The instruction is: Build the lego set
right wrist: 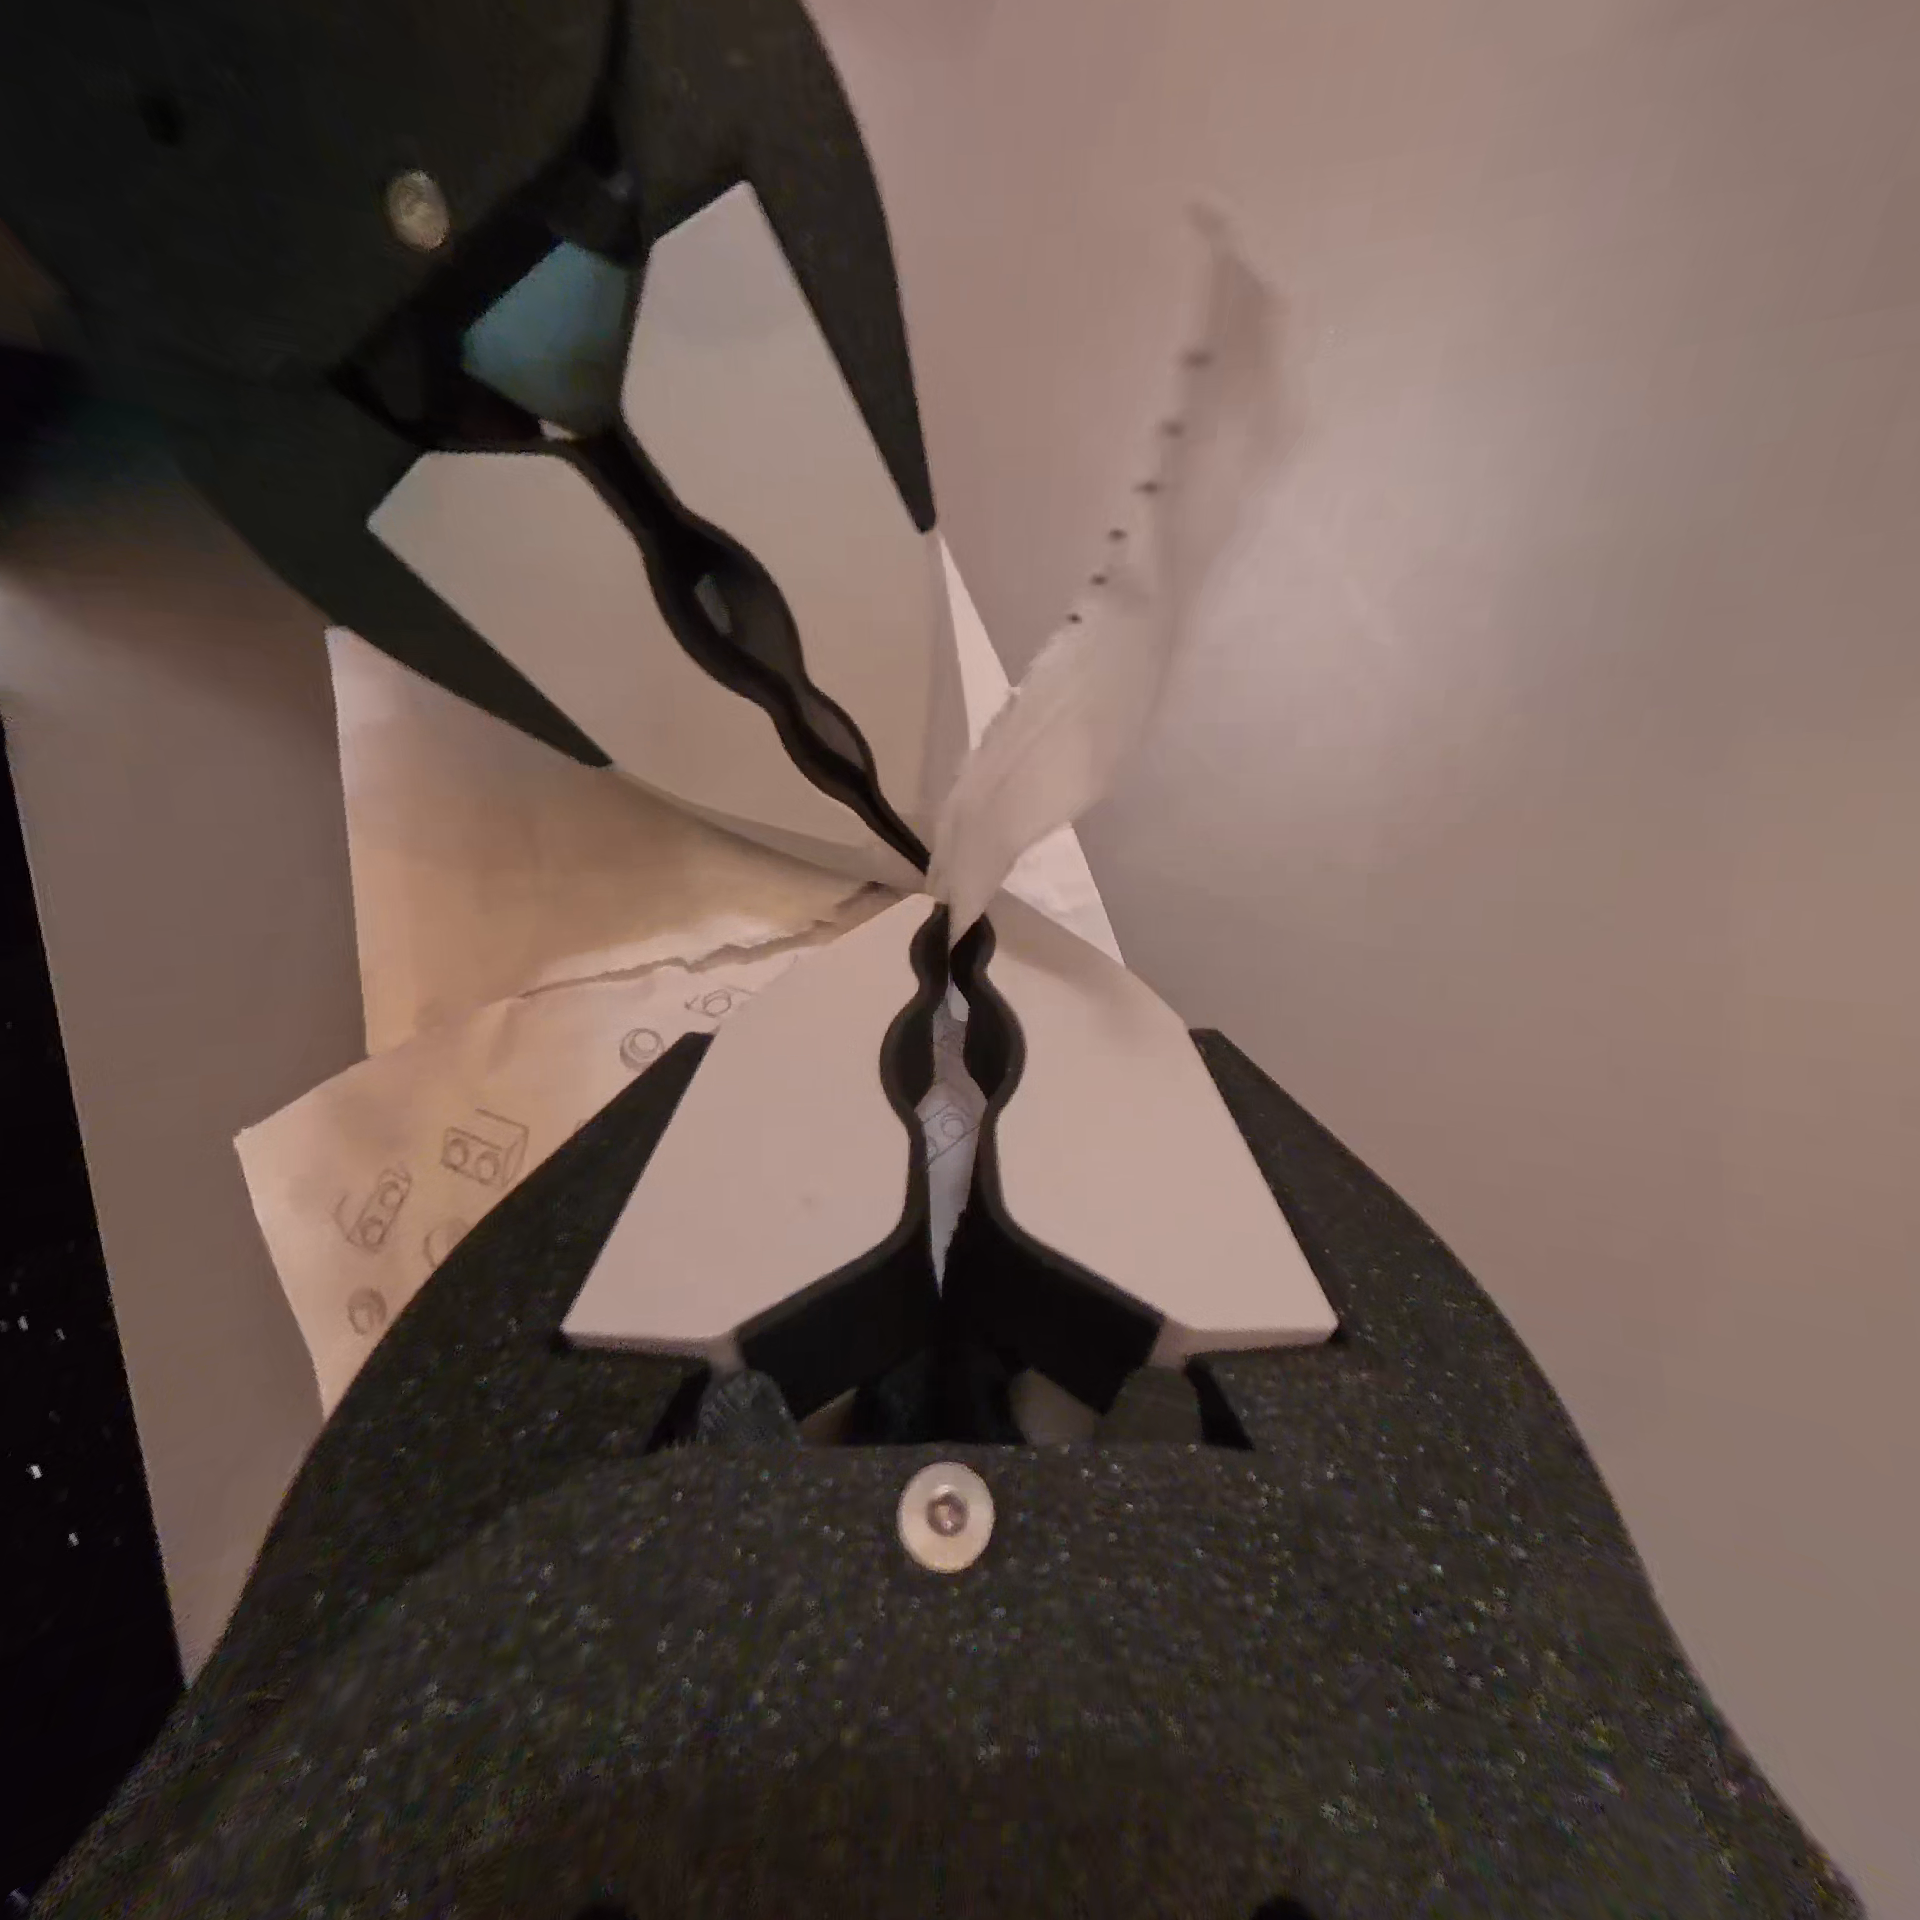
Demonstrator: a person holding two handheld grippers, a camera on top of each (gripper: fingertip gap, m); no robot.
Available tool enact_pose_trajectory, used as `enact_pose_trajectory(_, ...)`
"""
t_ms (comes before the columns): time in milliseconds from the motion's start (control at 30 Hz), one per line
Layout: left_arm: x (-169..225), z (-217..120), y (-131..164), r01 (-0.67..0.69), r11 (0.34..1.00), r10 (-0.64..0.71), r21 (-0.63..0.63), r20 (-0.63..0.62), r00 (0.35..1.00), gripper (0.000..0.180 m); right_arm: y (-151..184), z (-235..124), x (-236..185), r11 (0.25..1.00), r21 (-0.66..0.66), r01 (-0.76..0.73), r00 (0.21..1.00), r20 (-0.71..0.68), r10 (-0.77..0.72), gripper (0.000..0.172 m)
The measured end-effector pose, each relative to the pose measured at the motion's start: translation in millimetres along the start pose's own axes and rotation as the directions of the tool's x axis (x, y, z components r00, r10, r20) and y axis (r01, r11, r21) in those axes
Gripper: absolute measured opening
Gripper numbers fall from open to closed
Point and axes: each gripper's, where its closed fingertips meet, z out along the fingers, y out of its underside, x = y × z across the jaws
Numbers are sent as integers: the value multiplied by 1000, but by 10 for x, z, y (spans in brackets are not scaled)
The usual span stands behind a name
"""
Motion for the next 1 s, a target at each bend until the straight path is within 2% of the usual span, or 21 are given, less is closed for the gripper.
enact_pose_trajectory(33, 1, 0, 1, 6, 1000, -6, -2, -2, 1000, 0, -5, 3, 12, 999, 10, -39, 999, -15, 39, 0)
enact_pose_trajectory(100, -6, -1, 4, -4, 1000, 4, -6, 26, 1000, 0, -19, 17, 45, 994, 33, -107, 992, -70, 110, 0)
enact_pose_trajectory(167, -8, -3, 7, -16, 1000, 17, -12, 51, 999, 0, -31, 33, 76, 993, 36, -110, 977, -180, 114, 0)
enact_pose_trajectory(200, 67, 8, 7, -12, 1000, 12, -12, -2, 1000, 0, -52, 29, 116, 993, 43, -109, 963, -245, 116, 0)
enact_pose_trajectory(267, 76, 23, 29, -34, 999, 34, -43, -1, 999, 0, -144, 5, 234, 990, 83, -110, 935, -331, 131, 0)
enact_pose_trajectory(333, 75, 20, 31, -34, 999, 34, -36, -6, 999, 0, -163, 7, 228, 988, 81, -130, 942, -301, 149, 0)
enact_pose_trajectory(433, 75, 22, 28, -16, 999, 15, -28, -27, 1000, 0, -146, -29, 241, 954, 181, -240, 946, -175, 272, 0)
enact_pose_trajectory(533, 63, 22, 29, 2, 1000, -3, -23, -19, 1000, 0, -174, -4, 267, 962, 161, -220, 949, -195, 249, 0)
enact_pose_trajectory(800, 48, 9, 18, 51, 999, -51, -9, -8, 999, 0, -190, -66, 258, 931, 246, -268, 951, -85, 297, 0)
enact_pose_trajectory(900, 27, 23, 22, 58, 998, -58, -15, 9, 998, 0, -194, -13, 328, 928, 225, -296, 942, -91, 323, 0)
enact_pose_trajectory(1000, 18, 27, 26, 60, 998, -59, -16, 15, 998, 0, -219, 5, 368, 948, 166, -270, 942, -157, 296, 0)
